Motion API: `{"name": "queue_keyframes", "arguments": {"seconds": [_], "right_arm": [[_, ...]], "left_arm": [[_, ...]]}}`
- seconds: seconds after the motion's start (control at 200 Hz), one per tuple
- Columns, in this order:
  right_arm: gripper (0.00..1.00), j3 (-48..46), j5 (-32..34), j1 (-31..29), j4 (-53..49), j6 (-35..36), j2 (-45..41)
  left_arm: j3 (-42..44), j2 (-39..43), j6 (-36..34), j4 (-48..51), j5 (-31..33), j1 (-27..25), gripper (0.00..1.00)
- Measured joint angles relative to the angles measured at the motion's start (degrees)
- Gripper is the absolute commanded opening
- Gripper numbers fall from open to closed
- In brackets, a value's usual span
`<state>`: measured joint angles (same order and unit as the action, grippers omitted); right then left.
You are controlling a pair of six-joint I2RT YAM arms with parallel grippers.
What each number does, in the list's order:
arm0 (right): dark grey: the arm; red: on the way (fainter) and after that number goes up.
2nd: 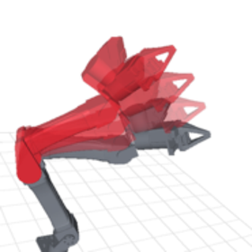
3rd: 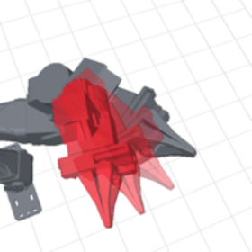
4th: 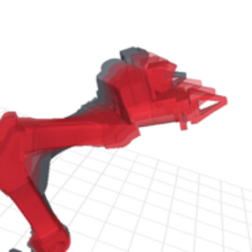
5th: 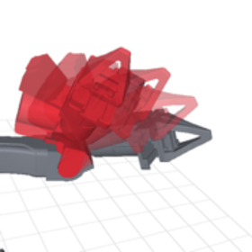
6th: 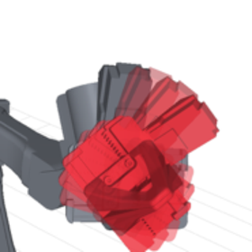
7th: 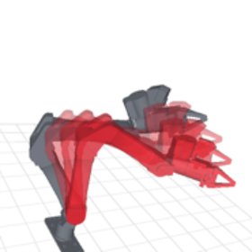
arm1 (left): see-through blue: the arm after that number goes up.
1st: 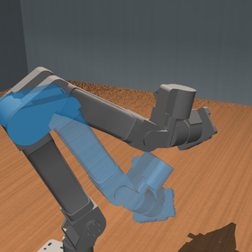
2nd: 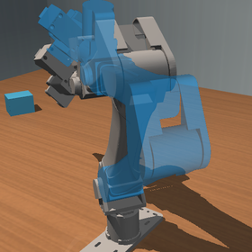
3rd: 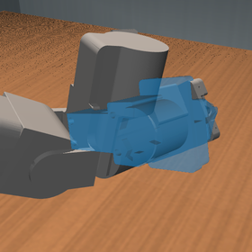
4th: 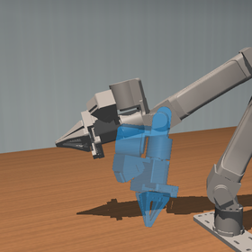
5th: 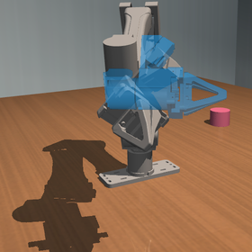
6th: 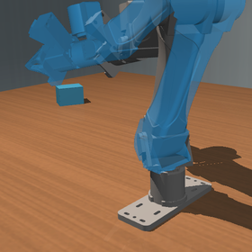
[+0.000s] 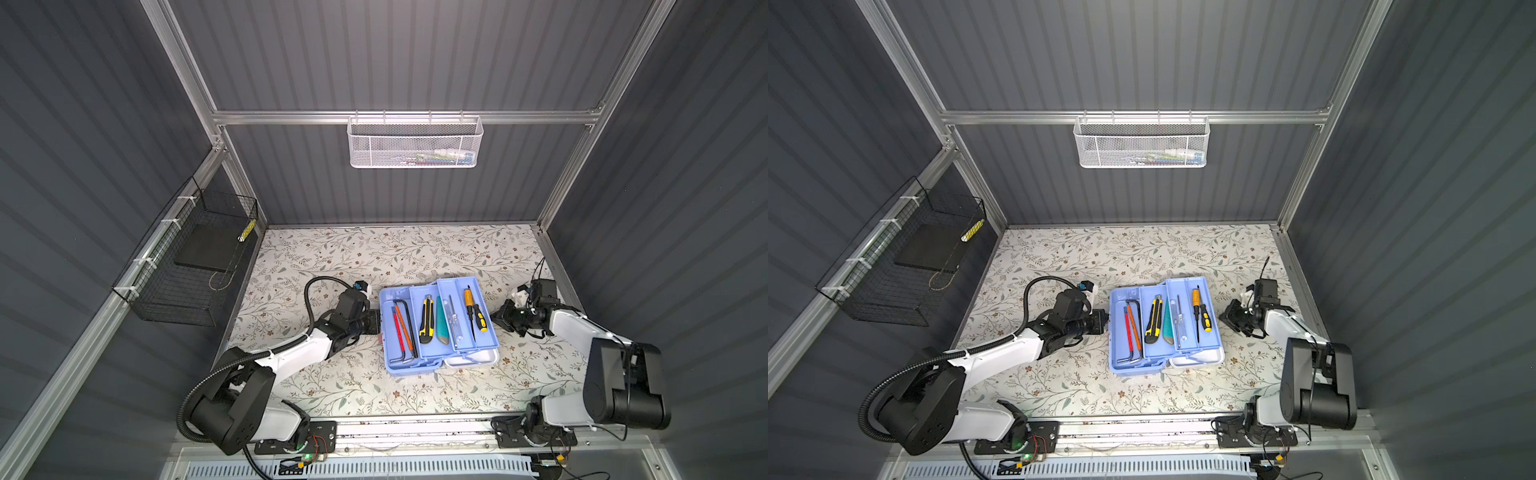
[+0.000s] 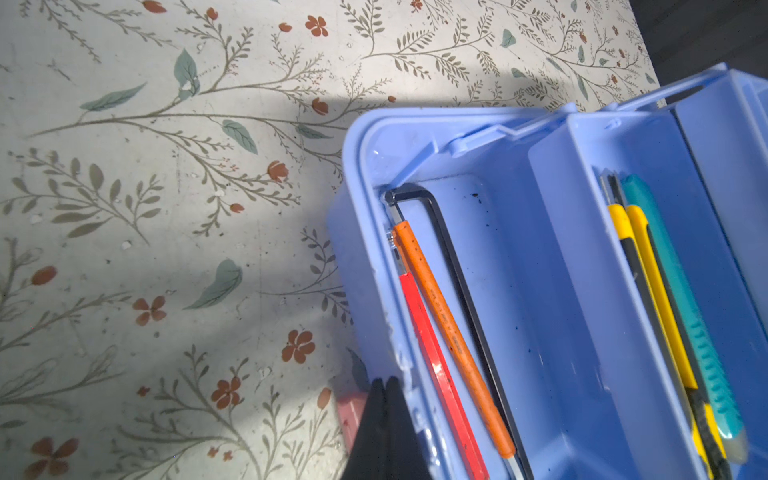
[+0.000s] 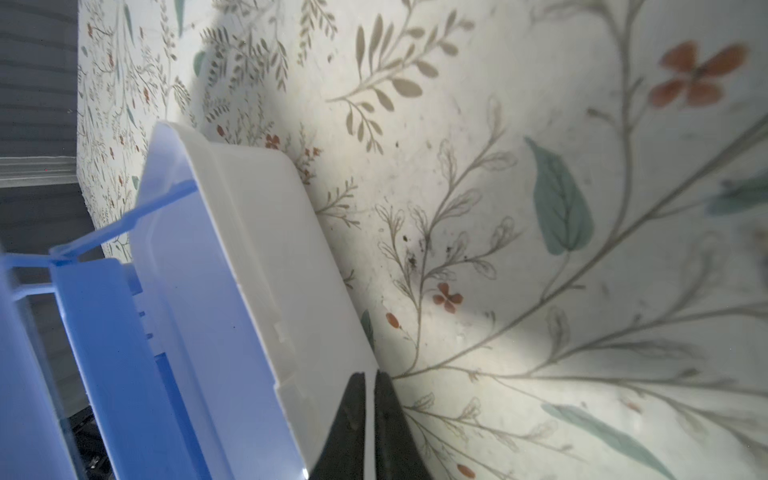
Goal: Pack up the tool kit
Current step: 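Close the right gripper on the white lid edge while the left steadies the tray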
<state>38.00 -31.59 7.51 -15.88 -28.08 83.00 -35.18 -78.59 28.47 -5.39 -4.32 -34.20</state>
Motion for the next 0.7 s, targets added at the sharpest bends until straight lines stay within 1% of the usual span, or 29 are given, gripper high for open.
{"name": "queue_keyframes", "arguments": {"seconds": [0.37, 0.525, 0.701], "right_arm": [[0.1, -0.09, -7.56, -0.26, 1.57, 1.14, 4.17], [0.1, -1.79, -11.04, 0.15, 5.99, 0.02, 3.17], [0.08, -2.16, -12.76, 0.31, 6.67, -1.64, 0.9]], "left_arm": [[0.9, 0.02, 0.04, -1.14, -1.66, 0.02, 0.0], [0.9, -1.44, 0.04, -1.38, -2.43, 0.11, 0.0], [0.85, -1.97, 0.07, -1.49, -2.4, 0.35, 0.0]]}}
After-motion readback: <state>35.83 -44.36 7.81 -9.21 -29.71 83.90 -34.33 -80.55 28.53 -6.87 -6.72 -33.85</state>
